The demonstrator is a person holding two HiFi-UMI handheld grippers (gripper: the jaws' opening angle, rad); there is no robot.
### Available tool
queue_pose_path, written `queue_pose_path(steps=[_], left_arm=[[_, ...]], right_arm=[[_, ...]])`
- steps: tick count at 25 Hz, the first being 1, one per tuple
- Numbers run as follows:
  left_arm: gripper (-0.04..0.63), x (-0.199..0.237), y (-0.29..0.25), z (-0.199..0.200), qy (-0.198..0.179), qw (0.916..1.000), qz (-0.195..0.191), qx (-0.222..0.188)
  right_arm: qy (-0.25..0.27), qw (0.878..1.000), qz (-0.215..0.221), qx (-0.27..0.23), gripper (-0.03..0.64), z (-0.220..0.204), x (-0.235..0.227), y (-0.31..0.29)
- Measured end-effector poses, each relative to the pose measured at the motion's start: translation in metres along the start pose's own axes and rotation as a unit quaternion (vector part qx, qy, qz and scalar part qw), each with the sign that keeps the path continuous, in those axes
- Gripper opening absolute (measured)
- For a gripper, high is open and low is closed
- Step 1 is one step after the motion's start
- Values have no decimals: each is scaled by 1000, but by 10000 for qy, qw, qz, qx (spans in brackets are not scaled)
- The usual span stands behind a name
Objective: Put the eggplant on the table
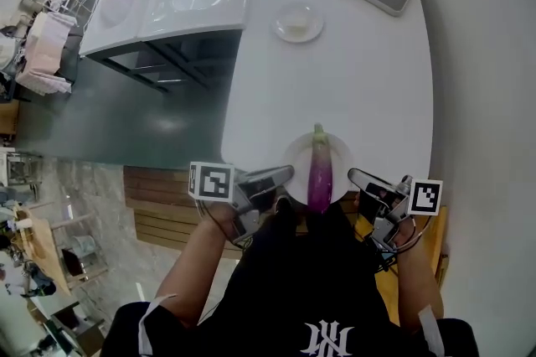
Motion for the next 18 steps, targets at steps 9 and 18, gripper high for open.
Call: queue_pose_path(steps=[9, 18], left_arm=[[14, -5, -38, 32, 155, 9996, -198, -153], [14, 81, -75, 108, 113, 9997, 159, -154]], right_arm=[[-137, 9997, 114, 136, 8, 57, -1, 9], [-95, 9990, -42, 427, 8, 158, -51, -51]])
Point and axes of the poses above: the fingertips, and each gripper's own axes: y backward along the fingers, x to its left, z out of its top, the point moved 8 cm from there along y, backward along the fingers, and after that the axes turned 11 degrees about -y, right-handed, at the moved point
